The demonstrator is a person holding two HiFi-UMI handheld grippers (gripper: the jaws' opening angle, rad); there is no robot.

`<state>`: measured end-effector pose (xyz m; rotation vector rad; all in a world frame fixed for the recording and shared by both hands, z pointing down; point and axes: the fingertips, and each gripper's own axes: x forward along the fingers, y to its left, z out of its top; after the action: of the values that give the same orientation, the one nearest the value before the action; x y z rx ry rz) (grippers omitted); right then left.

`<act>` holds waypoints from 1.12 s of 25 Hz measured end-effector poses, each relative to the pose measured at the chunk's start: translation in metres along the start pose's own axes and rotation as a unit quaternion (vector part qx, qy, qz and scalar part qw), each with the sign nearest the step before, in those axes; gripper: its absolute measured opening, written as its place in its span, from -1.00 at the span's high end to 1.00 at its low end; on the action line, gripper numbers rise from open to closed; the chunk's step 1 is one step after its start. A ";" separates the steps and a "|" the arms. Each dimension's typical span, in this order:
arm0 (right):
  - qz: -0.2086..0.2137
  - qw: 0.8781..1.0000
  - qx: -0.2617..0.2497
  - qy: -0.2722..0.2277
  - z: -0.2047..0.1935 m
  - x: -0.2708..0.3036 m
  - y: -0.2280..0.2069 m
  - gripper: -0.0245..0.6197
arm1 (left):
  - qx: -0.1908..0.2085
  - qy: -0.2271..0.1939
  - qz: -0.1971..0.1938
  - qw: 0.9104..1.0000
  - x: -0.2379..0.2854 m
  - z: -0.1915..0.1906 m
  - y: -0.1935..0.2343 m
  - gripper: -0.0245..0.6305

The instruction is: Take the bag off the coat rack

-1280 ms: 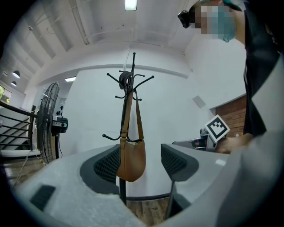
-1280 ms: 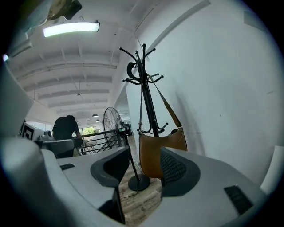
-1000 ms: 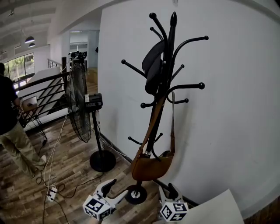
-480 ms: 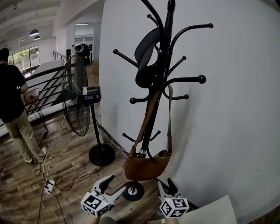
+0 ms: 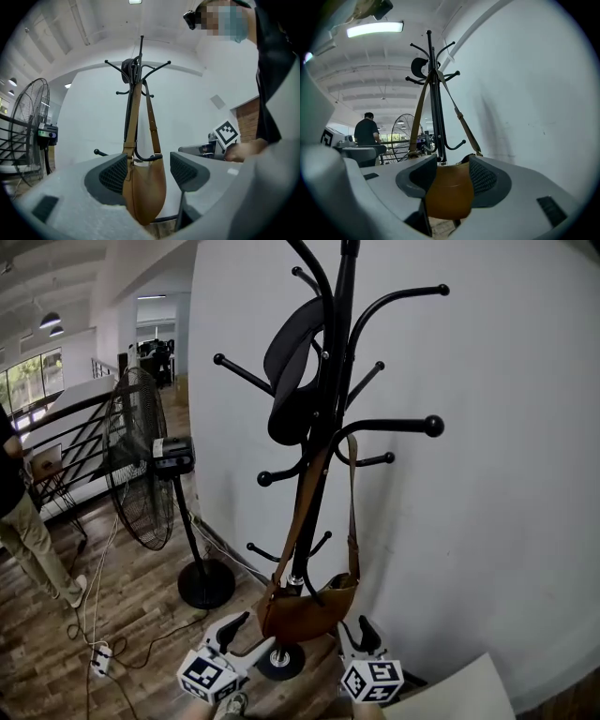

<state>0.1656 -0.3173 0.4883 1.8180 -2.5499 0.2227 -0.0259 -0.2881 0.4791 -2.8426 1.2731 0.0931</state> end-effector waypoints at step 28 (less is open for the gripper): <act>-0.092 0.986 -0.128 -0.057 0.085 0.103 -0.038 0.43 | 0.080 -0.026 -0.094 0.992 0.094 0.058 0.036 0.07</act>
<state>0.1745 -0.4367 0.4171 1.9948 -2.3253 -0.2059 0.0068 -0.3795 0.4150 -2.7846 0.9519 0.0567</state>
